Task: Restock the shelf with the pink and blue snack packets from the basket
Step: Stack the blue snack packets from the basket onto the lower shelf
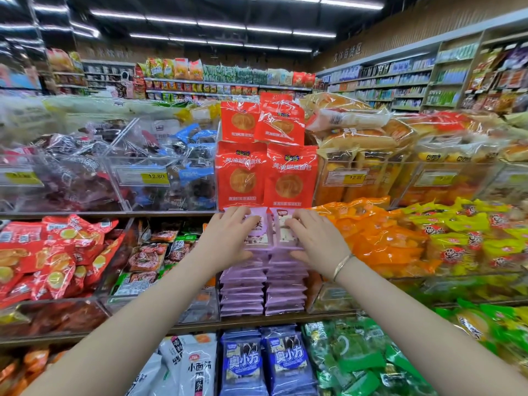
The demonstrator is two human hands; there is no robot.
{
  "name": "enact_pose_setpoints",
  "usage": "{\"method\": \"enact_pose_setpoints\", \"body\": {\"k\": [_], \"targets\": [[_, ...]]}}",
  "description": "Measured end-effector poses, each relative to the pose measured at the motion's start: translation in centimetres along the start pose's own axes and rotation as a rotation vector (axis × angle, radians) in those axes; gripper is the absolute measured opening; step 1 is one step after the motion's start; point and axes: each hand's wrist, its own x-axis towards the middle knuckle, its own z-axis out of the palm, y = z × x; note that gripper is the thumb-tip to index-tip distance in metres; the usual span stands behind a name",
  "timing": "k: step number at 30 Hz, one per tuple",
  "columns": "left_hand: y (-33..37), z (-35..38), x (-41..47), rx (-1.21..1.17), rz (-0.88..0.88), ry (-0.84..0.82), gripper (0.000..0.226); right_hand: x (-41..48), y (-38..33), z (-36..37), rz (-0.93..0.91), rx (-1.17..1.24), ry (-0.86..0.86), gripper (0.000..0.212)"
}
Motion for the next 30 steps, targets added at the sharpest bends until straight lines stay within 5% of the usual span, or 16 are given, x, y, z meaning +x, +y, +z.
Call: {"method": "enact_pose_setpoints", "body": {"k": [10, 30], "targets": [[-1.5, 1.4, 3.7, -0.152, -0.109, -0.174, 0.063, 4.7, 1.2, 1.0, 0.098, 0.096, -0.210, 0.057], [-0.9, 0.6, 1.0, -0.085, -0.019, 0.060, 0.072, 2.5, 1.5, -0.5, -0.006, 0.182, -0.100, 0.077]]}}
